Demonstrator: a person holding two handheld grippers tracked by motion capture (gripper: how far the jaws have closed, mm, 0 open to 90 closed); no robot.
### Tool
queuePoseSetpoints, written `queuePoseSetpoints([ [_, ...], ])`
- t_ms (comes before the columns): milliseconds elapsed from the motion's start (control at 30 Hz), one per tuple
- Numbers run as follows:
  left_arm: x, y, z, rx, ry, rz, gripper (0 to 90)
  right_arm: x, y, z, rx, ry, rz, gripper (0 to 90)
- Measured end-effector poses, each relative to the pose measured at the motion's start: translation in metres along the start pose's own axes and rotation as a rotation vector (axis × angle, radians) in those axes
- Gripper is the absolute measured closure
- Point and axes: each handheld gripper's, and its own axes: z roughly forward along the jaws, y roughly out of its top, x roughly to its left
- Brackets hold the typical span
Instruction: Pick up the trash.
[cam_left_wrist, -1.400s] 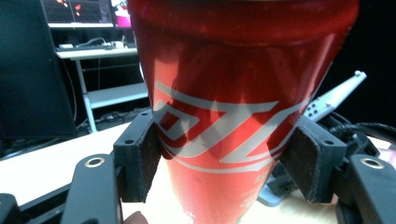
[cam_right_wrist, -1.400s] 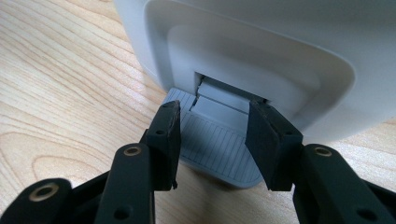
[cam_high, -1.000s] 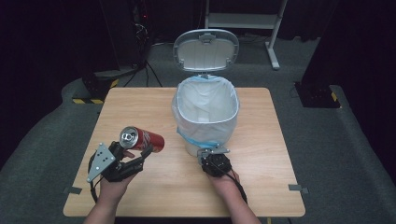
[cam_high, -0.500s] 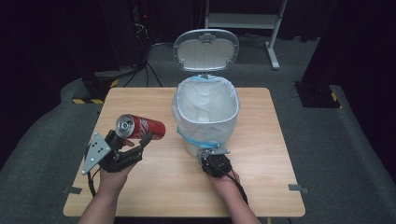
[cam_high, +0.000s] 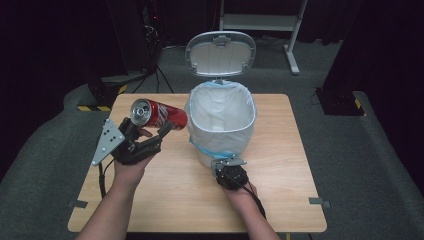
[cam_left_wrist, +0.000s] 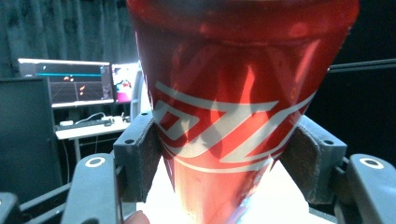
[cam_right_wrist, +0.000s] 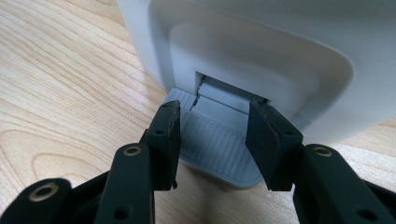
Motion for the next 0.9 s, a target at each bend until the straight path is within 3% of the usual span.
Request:
queuePoseSetpoints([
  [233,-0.004,0.009,0.024,-0.006,-0.021,0.007,34.0,0.0,0.0,0.0,0.001,0.001,-0.002,55.1],
  [400,-0.002,0.007,0.043,-0.003,-0.044,-0.014,34.0,0.0,0.0,0.0,-0.001,0.002,-0.002,55.1],
  [900,-0.006,-0.002,0.106,0.064,-0.096,-0.044,33.9,0.001,-0.003,0.0,-0.014,0.0,0.004,55.1],
])
